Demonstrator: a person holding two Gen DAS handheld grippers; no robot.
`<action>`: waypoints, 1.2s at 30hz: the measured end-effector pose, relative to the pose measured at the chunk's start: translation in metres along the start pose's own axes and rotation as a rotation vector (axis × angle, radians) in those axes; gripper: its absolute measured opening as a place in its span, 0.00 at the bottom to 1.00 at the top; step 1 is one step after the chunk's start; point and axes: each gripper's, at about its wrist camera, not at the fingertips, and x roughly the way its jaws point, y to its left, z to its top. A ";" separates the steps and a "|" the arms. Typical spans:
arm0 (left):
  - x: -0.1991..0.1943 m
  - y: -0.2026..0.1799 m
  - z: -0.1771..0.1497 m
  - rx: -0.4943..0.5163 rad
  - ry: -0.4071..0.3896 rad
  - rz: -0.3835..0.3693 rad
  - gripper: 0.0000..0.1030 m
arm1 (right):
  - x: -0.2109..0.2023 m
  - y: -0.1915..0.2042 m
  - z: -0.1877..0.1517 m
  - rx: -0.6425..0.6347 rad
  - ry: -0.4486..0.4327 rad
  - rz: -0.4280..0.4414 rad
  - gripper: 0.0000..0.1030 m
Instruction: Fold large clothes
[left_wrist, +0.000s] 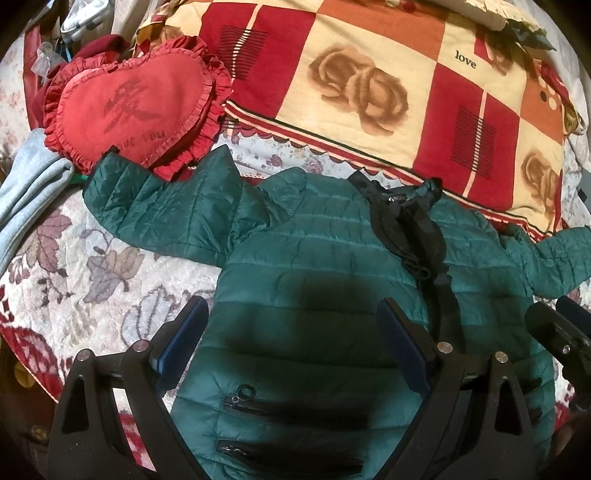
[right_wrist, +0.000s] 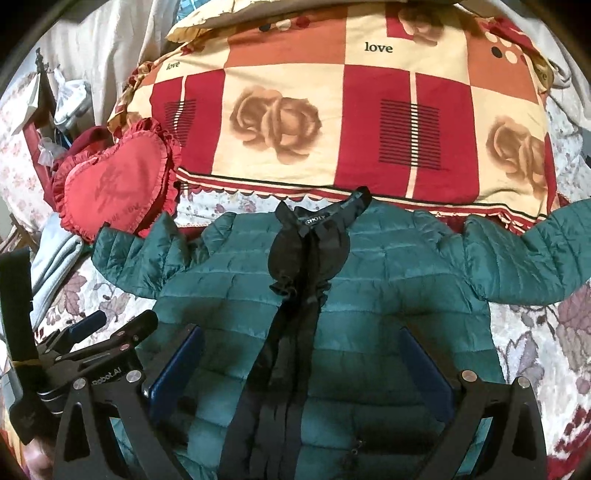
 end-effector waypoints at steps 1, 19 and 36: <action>0.001 -0.001 0.000 0.003 0.002 0.003 0.90 | 0.000 0.000 0.000 0.000 0.002 -0.002 1.00; 0.006 -0.002 -0.003 0.003 0.011 0.001 0.90 | 0.009 0.001 -0.003 0.005 0.034 -0.024 1.00; 0.013 0.001 -0.005 0.009 0.017 0.012 0.90 | 0.014 0.002 -0.003 0.018 0.051 -0.021 1.00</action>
